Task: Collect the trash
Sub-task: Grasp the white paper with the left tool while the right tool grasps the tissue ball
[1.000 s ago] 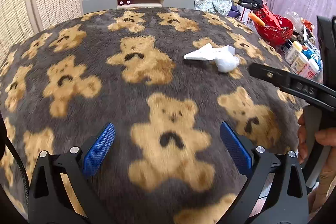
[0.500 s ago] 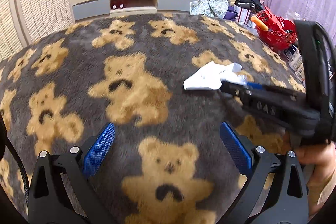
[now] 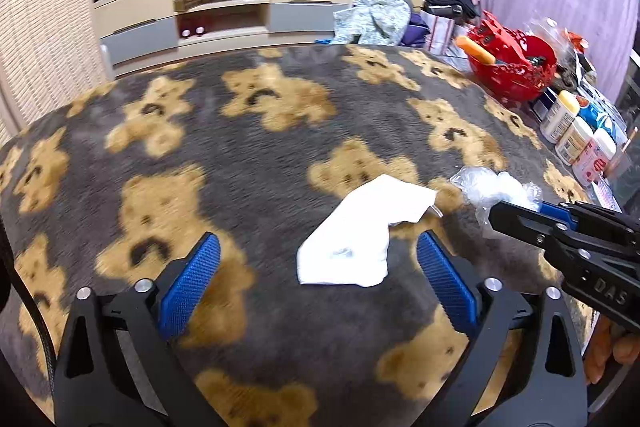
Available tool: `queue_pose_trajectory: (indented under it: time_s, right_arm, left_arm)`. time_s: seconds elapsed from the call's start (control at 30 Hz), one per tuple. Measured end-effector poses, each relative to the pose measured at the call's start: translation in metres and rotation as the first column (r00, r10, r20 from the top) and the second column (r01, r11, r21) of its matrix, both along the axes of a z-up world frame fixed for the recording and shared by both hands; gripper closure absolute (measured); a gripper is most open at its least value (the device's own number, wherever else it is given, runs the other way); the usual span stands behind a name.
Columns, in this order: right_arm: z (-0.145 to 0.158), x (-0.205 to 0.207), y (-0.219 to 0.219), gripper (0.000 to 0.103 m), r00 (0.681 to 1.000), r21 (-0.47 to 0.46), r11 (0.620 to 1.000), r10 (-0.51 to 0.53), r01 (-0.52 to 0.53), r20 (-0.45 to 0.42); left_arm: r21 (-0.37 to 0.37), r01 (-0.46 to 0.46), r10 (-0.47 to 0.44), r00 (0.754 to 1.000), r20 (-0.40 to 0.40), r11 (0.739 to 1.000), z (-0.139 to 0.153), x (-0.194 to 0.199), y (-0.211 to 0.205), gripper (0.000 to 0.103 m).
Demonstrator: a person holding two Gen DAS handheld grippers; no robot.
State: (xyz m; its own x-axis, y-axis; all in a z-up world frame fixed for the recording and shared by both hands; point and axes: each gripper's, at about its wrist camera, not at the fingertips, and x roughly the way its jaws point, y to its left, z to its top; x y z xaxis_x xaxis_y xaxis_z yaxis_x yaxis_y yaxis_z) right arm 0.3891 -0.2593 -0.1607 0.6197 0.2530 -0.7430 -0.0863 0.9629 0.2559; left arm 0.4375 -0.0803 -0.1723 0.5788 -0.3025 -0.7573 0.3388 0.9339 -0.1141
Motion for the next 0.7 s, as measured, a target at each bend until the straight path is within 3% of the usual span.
queue_pose_trajectory:
  time_s: [0.07,0.23,0.4,0.5,0.53,0.7]
  right_arm:
    - [-0.001,0.000,-0.005,0.079,1.000,0.006,1.000,-0.005,0.005,0.003]
    - [-0.008,-0.001,-0.010,0.079,1.000,0.005,1.000,-0.008,0.008,-0.004]
    - [-0.010,-0.004,-0.012,0.079,1.000,0.006,1.000,-0.014,0.014,-0.007]
    - [-0.009,-0.012,-0.013,0.079,1.000,0.011,1.000,-0.016,0.016,-0.004]
    - [-0.008,-0.016,-0.012,0.079,1.000,0.016,1.000,-0.014,0.014,-0.002]
    - [0.002,-0.039,-0.009,0.079,1.000,0.018,1.000,-0.012,0.012,0.007]
  left_arm:
    - [0.009,0.026,-0.026,1.000,-0.014,1.000,-0.006,0.007,-0.011,0.022]
    - [0.025,0.061,-0.059,0.996,-0.071,0.998,-0.024,0.015,-0.027,0.054]
    - [0.060,0.046,-0.043,0.998,-0.049,0.997,-0.026,0.007,-0.029,0.071]
    - [0.068,0.047,-0.044,0.998,-0.048,0.997,-0.024,-0.002,-0.027,0.075]
    - [0.067,0.046,-0.043,0.998,-0.048,0.997,-0.023,-0.008,-0.025,0.091]
    - [0.050,0.031,-0.028,0.998,-0.049,0.998,-0.009,-0.043,-0.014,0.093]
